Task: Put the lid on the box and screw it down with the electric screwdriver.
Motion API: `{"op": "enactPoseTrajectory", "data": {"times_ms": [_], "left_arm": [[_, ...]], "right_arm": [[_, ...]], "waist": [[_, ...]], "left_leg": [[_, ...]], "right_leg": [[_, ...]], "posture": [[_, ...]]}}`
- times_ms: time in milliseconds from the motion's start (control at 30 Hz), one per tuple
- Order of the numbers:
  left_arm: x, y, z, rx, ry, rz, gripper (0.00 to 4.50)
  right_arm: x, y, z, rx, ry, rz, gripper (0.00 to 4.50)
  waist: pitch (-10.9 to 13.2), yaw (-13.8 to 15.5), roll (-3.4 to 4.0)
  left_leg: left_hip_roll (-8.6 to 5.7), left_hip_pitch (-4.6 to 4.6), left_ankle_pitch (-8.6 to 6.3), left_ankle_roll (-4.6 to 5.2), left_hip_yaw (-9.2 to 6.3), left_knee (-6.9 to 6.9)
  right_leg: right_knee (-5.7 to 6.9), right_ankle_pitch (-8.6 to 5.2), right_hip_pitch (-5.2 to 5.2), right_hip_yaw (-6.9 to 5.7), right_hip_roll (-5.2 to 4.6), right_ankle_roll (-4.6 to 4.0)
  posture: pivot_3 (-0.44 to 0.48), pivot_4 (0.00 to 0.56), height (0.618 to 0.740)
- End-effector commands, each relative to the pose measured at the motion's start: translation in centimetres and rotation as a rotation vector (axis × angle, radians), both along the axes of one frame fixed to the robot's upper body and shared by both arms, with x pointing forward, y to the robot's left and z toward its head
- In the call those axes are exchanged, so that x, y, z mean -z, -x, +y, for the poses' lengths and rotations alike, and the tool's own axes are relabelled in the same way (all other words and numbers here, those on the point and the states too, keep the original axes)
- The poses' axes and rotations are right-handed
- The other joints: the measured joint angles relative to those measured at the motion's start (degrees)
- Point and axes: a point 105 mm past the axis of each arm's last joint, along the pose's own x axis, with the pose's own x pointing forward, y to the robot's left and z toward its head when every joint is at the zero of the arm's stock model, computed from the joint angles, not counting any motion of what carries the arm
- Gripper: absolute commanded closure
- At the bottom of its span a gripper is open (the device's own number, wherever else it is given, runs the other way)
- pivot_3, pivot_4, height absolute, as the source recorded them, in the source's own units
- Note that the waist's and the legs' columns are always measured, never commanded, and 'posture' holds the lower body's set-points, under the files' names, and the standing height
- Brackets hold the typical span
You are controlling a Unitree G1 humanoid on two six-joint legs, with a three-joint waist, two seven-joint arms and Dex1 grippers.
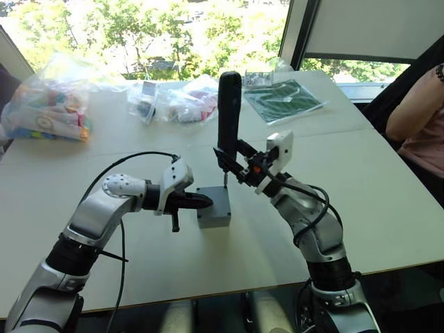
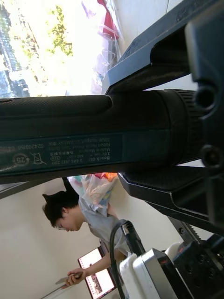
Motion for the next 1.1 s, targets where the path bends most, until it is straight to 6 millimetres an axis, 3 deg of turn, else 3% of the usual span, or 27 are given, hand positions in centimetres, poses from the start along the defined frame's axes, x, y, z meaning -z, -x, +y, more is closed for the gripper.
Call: {"op": "enactPoseTrajectory", "data": {"times_ms": [33, 100, 1100], "left_arm": [[0.5, 0.1, 0.5, -0.014, -0.016, 0.020, 4.50], [0.6, 0.1, 0.5, -0.014, -0.017, 0.021, 4.50], [1.3, 0.3, 0.4, -0.011, -0.039, 0.016, 4.50]], "right_arm": [[1.4, 0.4, 0.0, -0.010, 0.059, 0.021, 2.64], [1.7, 0.2, -0.2, 0.003, 0.059, 0.033, 2.64], [5.6, -0.6, -0.3, 0.081, 0.136, 0.150, 2.64]], "waist": [[0.0, 0.0, 0.00], [0.0, 0.0, -0.01], [-0.8, 0.0, -0.20]], "left_leg": [[0.00, 0.11, 0.00, 0.00, 0.00, -0.01], [0.00, 0.56, -0.01, 0.00, 0.01, -0.07], [0.00, 0.59, -0.01, 0.00, -0.01, -0.11]], "right_leg": [[-0.02, -0.03, 0.11, 0.00, -0.01, 0.02], [-0.10, -0.15, 0.53, 0.00, -0.01, 0.15], [-0.13, -0.19, 0.56, -0.01, -0.03, 0.18]], "posture": [[0.000, 0.150, 0.740], [0.000, 0.150, 0.740], [0.000, 0.150, 0.740]]}}
